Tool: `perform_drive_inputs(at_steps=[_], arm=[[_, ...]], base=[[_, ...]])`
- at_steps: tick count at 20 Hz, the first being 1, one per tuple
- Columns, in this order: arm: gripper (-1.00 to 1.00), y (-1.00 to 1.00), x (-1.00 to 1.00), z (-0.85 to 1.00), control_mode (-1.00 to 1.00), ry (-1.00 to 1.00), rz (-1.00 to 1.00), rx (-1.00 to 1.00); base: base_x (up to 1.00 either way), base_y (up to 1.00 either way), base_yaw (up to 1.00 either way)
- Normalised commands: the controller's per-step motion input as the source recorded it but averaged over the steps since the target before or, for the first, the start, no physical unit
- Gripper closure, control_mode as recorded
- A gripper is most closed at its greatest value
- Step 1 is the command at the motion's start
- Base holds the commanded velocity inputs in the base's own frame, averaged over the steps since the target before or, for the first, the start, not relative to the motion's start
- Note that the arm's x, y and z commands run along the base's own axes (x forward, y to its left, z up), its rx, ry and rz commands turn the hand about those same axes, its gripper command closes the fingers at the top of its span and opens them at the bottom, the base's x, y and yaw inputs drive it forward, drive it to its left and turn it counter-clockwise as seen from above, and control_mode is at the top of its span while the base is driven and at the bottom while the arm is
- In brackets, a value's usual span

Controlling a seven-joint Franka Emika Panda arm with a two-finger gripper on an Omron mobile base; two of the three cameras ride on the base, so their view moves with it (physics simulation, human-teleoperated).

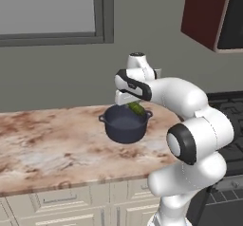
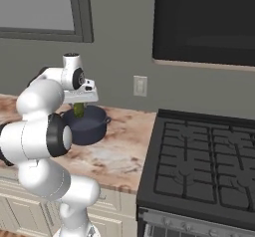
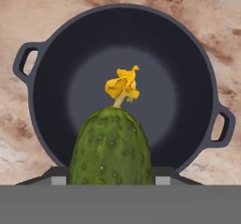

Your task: Turn on the sink faucet. Then move the cucumber from the counter to the sink. Turn off the sink. Move the vegetable from the sink to the pot next to the stove. Finally move the pot to the rear left burner.

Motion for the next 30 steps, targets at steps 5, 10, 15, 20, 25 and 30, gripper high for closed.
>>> perform_drive_inputs(at_steps=[5,10,15,20,25,30], arm=[[1.0,0.0,0.0,0.0,1.0,0.0,0.0,0.0],[1.0,0.0,0.0,0.0,1.0,0.0,0.0,0.0],[1.0,0.0,0.05,0.0,-1.0,0.0,-0.01,0.0],[1.0,0.0,0.18,0.0,-1.0,0.0,-0.05,0.0],[1.0,0.0,0.26,-0.1,-1.0,0.0,-0.03,0.0],[1.0,0.0,0.26,-0.25,-1.0,0.0,0.0,0.0]], base=[[0.12,0.0,-0.11],[0.02,0.0,-0.01],[0.04,0.0,0.0],[0.0,0.0,0.0],[0.0,0.0,0.0],[0.0,0.0,0.0]])
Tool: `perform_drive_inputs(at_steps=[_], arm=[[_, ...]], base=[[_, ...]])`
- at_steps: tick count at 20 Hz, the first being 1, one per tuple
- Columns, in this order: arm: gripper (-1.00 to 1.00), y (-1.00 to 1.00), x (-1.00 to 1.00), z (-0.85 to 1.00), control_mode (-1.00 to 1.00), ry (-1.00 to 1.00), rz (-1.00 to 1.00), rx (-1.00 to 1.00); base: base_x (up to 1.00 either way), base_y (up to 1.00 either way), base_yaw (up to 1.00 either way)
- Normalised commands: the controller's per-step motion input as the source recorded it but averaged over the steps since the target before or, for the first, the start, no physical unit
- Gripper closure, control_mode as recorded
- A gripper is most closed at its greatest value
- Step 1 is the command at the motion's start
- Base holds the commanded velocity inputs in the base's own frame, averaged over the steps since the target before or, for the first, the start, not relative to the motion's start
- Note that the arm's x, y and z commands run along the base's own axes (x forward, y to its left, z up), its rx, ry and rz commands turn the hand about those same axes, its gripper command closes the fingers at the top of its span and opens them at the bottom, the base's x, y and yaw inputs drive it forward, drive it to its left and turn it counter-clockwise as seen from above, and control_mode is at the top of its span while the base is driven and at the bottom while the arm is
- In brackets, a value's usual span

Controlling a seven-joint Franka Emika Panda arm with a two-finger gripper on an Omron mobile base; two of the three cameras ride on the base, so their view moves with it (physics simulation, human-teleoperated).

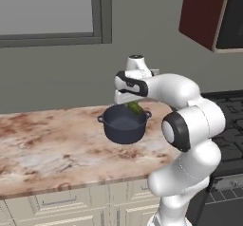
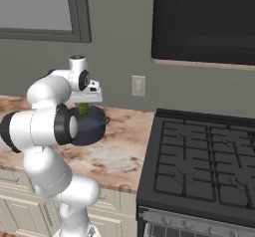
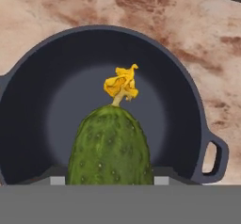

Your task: Turn on the sink faucet. Then move the cucumber from the counter to the sink. Turn off the sink. Move the vegetable from the sink to the pot next to the stove. Finally move the pot to the rear left burner.

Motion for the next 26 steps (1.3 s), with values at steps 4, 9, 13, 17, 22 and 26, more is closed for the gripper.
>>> perform_drive_inputs(at_steps=[4,9,13,17,22,26], arm=[[1.0,0.01,0.24,-0.35,-1.0,0.0,0.0,-0.05],[1.0,0.0,0.17,-0.39,-1.0,0.0,0.0,-0.05],[1.0,0.01,0.25,-0.38,-1.0,0.0,0.0,-0.01],[1.0,0.01,0.33,-0.35,-1.0,0.01,0.0,0.0],[1.0,0.03,0.4,-0.23,-1.0,0.01,0.0,0.0],[1.0,0.02,0.23,-0.12,-1.0,0.0,0.0,0.0]], base=[[0.0,0.0,0.0],[0.0,0.0,0.0],[0.0,0.0,0.0],[0.0,0.0,0.0],[0.0,0.0,0.0],[0.0,0.0,0.0]])
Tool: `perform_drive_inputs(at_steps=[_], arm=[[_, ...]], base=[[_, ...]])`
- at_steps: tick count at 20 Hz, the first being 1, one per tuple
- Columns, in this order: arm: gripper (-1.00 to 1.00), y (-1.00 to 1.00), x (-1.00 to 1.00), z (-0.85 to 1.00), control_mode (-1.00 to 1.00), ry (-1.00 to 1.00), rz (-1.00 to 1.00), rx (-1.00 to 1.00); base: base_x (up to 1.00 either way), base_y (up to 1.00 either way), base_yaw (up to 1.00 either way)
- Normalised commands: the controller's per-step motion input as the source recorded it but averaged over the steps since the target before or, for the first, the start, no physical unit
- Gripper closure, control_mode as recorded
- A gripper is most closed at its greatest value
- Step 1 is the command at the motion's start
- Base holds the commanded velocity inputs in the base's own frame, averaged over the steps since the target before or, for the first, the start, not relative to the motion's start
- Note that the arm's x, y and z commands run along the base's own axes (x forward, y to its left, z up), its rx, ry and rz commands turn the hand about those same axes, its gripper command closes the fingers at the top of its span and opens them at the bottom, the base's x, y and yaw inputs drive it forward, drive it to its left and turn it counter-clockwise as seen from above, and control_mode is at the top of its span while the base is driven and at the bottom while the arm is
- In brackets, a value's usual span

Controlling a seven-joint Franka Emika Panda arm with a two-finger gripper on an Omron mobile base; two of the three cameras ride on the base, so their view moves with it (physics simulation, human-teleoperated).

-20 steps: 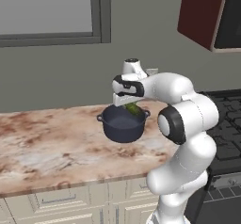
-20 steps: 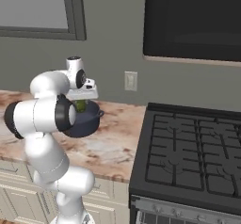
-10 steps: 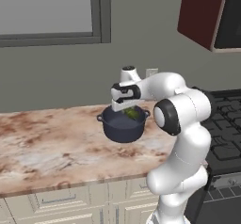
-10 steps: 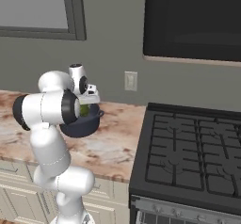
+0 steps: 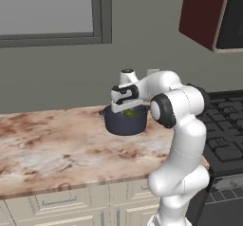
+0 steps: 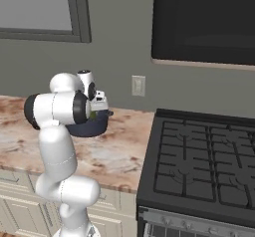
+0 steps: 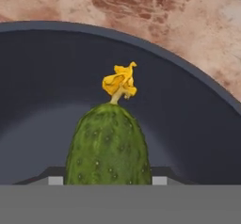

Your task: Turn on the sink faucet. Then move the cucumber from the counter to the sink. Turn off the sink. Move the vegetable from the sink to the pot next to the stove. Finally move the pot to the rear left burner.

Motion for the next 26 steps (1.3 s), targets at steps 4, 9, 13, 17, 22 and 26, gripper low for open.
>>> perform_drive_inputs(at_steps=[4,9,13,17,22,26], arm=[[1.0,0.0,0.09,-0.04,-1.0,0.02,0.0,0.0],[1.0,0.0,-0.17,-0.03,-1.0,0.0,0.0,0.02],[1.0,0.0,-0.39,-0.05,-1.0,0.0,-0.03,0.02],[1.0,0.0,-0.31,-0.09,-1.0,0.0,-0.05,0.01],[1.0,0.0,-0.15,-0.08,-1.0,0.0,-0.04,0.0],[-1.0,0.0,-0.12,-0.08,-1.0,0.0,-0.03,0.0]], base=[[0.0,0.0,0.0],[0.0,0.0,0.0],[0.0,0.0,0.0],[0.0,0.0,0.0],[0.0,0.0,0.0],[0.0,0.0,0.0]])
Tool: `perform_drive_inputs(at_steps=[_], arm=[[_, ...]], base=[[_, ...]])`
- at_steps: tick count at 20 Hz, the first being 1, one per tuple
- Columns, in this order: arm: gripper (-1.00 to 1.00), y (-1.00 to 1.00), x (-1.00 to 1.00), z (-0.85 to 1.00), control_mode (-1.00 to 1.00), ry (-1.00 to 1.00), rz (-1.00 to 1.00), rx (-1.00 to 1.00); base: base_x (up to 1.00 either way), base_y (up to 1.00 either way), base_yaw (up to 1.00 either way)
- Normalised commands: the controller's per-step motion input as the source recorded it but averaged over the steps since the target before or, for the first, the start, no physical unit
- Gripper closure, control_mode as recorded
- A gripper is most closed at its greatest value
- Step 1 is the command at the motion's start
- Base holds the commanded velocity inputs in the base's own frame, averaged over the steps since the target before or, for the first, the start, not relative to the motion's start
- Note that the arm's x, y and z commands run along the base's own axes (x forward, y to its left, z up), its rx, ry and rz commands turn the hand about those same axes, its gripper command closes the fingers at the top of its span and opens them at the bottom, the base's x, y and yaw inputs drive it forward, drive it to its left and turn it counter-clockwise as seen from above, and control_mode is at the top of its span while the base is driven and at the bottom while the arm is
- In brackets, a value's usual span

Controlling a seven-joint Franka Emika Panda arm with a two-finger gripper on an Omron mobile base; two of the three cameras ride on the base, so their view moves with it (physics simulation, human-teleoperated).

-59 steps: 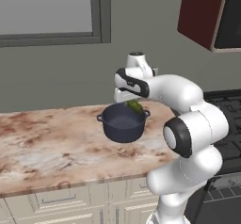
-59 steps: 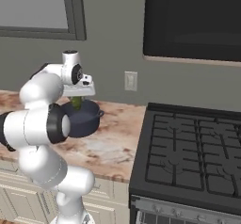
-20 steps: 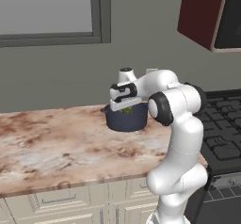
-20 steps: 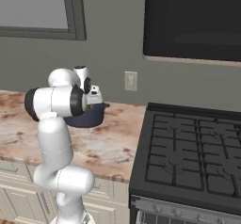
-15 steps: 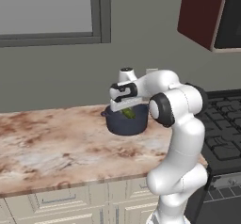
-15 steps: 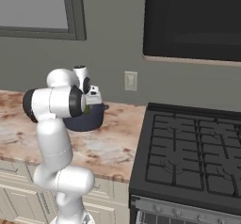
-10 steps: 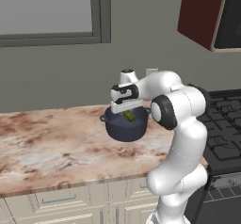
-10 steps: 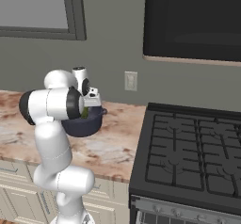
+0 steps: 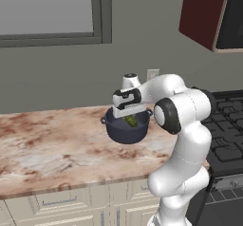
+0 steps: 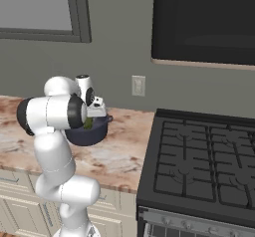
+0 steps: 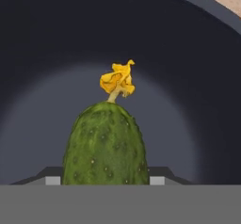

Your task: Turn on the sink faucet. Then move the cucumber from the counter to the sink. Turn off the sink. Move the vegetable from the sink to the pot next to the stove. Finally move the pot to the rear left burner.

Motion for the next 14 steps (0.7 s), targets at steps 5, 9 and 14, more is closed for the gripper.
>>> perform_drive_inputs(at_steps=[5,9,14], arm=[[-1.0,0.0,-0.2,0.0,-1.0,-0.03,-0.03,0.02],[-1.0,0.0,-0.33,0.06,-1.0,-0.02,-0.03,0.04],[-1.0,0.0,-0.26,0.19,-1.0,0.0,-0.06,0.02]], base=[[0.0,0.0,0.0],[0.0,0.0,0.0],[0.0,0.0,0.0]])
